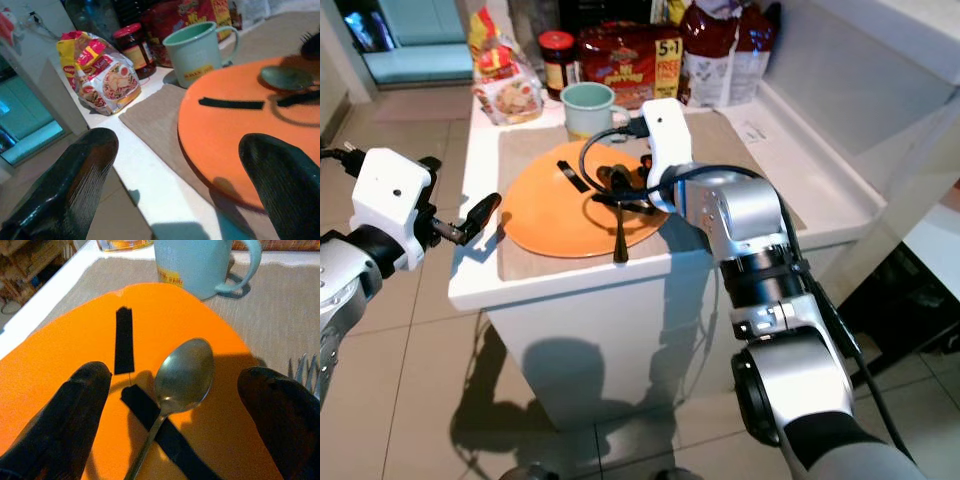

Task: Setting the table

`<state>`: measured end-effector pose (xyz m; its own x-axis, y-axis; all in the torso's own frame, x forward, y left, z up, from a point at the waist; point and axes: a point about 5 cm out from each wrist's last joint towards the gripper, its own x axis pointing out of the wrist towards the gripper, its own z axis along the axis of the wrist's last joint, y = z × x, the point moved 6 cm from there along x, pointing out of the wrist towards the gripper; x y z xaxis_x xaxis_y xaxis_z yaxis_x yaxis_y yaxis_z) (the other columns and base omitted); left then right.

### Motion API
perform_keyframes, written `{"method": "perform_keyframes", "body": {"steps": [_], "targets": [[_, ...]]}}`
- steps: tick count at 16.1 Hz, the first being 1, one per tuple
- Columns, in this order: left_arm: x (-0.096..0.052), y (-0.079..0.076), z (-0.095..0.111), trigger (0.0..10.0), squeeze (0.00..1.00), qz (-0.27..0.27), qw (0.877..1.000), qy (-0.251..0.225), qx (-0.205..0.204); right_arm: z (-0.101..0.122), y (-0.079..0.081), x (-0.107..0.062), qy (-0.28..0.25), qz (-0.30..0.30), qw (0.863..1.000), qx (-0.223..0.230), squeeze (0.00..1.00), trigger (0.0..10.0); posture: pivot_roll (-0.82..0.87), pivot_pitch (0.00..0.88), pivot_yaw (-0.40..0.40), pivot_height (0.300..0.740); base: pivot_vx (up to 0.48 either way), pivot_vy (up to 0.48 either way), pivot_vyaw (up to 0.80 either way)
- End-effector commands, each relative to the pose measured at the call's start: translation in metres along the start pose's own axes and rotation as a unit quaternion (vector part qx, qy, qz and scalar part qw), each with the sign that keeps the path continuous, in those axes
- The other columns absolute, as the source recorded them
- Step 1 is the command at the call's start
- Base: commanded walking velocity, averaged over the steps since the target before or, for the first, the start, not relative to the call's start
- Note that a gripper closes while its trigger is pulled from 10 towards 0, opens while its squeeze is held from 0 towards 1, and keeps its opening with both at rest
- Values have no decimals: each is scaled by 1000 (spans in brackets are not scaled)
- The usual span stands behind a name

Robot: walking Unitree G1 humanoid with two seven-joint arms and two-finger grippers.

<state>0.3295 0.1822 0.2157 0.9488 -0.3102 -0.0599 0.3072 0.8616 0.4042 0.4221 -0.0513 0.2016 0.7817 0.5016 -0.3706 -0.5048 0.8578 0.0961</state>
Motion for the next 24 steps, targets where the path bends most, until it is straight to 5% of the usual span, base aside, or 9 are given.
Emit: {"method": "perform_keyframes", "body": {"steps": [1,8,12,14,15,24], "targets": [[-5,-3,7,10000,0,-17,1000,-9,2,-1,1,1,12,-3,1000,8,0,10000,111,14,-26,740,0,0,0],[-18,-29,1,10000,0,-122,992,13,-16,-30,11,21,71,4,997,38,0,10000,111,16,-14,740,0,0,0],[-19,-31,1,10000,0,-127,992,16,-20,-42,3,30,82,-33,996,-8,0,10000,120,16,-17,740,0,0,0],[-19,-31,1,10000,0,-127,992,17,-20,-46,6,32,96,-28,995,-4,0,2549,124,16,-20,740,0,0,0],[-20,-31,2,10000,0,-127,992,18,-20,-47,9,33,101,-19,995,11,0,0,124,16,-20,740,0,0,0],[-21,-41,3,10000,0,-147,988,18,-38,-55,4,33,121,-19,992,13,0,0,120,20,-14,740,0,0,0]]}}
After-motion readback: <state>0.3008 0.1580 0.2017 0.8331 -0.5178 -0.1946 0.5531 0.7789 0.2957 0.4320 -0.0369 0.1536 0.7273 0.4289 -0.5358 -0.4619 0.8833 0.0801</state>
